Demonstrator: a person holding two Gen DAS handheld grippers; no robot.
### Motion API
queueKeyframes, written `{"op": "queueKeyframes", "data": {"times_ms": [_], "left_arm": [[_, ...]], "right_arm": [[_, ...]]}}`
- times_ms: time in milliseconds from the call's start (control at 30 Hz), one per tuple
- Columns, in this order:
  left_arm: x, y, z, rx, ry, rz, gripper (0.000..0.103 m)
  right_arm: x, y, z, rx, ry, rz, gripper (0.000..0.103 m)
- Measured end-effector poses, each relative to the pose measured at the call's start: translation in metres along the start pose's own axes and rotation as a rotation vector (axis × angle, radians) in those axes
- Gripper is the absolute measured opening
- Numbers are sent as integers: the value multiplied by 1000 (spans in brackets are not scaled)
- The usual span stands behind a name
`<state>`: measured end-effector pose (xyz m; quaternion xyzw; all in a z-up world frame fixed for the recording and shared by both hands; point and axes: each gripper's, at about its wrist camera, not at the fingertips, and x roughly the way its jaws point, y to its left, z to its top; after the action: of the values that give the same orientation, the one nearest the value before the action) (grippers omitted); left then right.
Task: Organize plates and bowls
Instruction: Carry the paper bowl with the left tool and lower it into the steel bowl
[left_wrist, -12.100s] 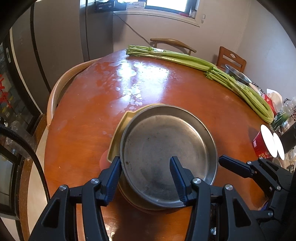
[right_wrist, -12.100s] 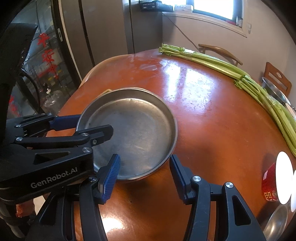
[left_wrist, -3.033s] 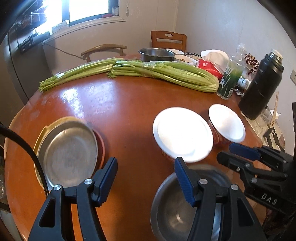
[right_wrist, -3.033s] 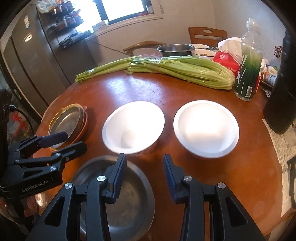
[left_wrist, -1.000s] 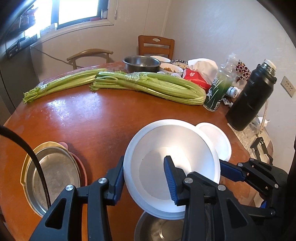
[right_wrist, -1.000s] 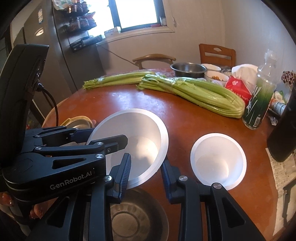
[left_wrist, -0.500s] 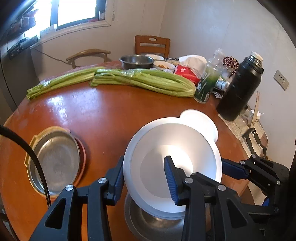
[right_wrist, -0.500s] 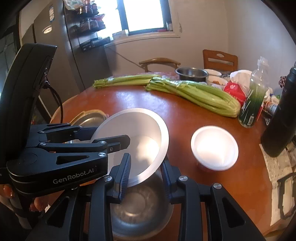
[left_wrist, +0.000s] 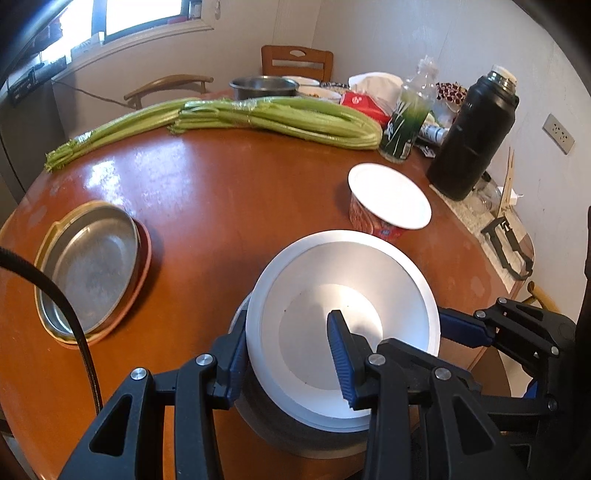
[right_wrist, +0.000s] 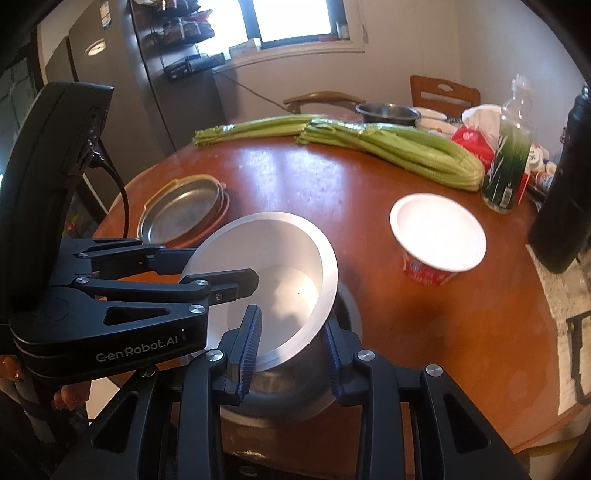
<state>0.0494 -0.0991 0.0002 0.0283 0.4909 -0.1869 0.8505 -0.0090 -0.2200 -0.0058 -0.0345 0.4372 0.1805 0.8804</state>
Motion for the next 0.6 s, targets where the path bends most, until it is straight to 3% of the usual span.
{"op": "queueKeyframes", "data": {"times_ms": [600], "left_arm": [[22, -4, -9, 32, 55, 34, 40]], "right_arm": [[19, -1, -12, -4, 77, -7, 35]]}}
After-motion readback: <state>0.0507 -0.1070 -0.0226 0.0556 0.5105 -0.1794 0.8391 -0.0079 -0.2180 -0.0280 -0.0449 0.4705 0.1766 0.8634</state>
